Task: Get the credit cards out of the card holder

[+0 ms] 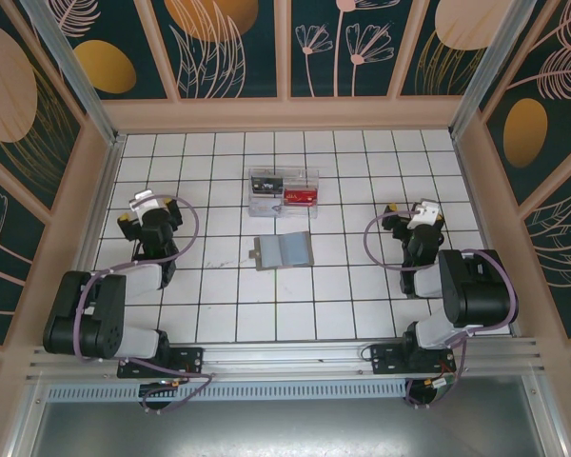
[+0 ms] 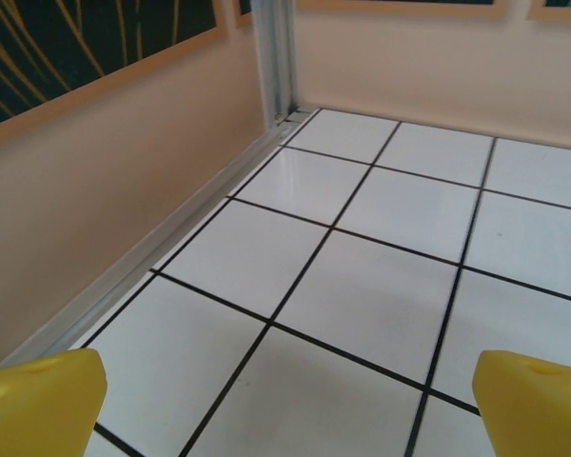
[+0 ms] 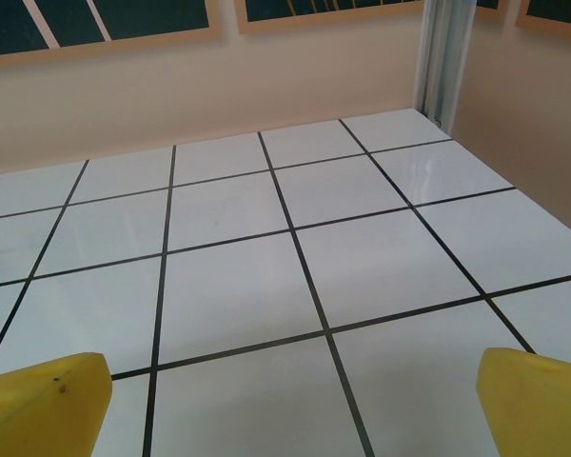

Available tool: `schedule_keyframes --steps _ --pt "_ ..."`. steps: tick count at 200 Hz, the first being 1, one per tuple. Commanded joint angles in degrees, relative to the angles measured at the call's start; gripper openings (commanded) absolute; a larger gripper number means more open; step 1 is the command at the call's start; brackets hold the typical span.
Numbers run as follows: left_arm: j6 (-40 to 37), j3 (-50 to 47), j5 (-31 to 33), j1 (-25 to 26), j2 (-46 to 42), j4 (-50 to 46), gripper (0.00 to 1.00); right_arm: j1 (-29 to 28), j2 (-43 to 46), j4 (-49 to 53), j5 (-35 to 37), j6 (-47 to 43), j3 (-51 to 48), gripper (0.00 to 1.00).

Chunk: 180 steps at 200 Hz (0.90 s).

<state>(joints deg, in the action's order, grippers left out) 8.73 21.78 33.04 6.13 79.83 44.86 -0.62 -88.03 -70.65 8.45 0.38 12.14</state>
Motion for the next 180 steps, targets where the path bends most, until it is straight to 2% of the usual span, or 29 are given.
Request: schedule_keyframes --steps 1,37,55,70,77,87,100,111,123,132,180 --pt "-0.13 -2.16 -3.13 -0.33 -1.22 3.97 0.99 0.48 -0.19 -3.18 -0.97 1.27 0.12 0.99" --pt "-5.09 -2.42 -3.76 -0.44 1.65 11.78 0.99 1.13 -0.2 -2.46 -2.39 1.6 0.39 0.99" --pt "-3.54 -0.95 -9.25 -2.06 2.89 10.8 0.99 1.15 -0.21 -2.46 -2.38 1.55 0.39 0.99" --pt "-4.59 -3.94 -14.5 -2.08 4.21 18.43 0.99 1.08 -0.19 -2.4 -2.38 1.56 0.36 0.99" --pt "-4.7 -5.33 -14.47 -2.17 5.72 23.02 0.99 1.11 -0.17 -2.38 -2.38 1.6 0.39 0.99" --pt "-3.76 -5.76 -14.91 -2.7 5.15 22.31 0.99 1.15 -0.2 -2.44 -2.38 1.62 0.37 0.99" --pt "-3.46 -7.76 -17.29 -3.61 5.65 26.33 0.99 1.08 -0.21 -2.39 -2.36 1.55 0.42 0.99" --pt "-4.31 -10.15 -18.65 -3.67 8.45 34.51 0.99 1.14 -0.14 -2.38 -2.38 1.61 0.34 0.99" --pt "-4.0 -8.72 -19.0 -3.78 6.86 28.02 0.99 1.1 -0.15 -2.39 -2.36 1.58 0.34 0.99" --pt "-4.17 -9.32 -18.76 -3.76 7.83 31.26 0.99 1.15 -0.21 -2.39 -2.36 1.6 0.35 0.99" --pt "-4.25 -9.3 -18.72 -3.76 7.35 30.34 0.99 1.15 -0.2 -2.38 -2.38 1.62 0.38 0.99"
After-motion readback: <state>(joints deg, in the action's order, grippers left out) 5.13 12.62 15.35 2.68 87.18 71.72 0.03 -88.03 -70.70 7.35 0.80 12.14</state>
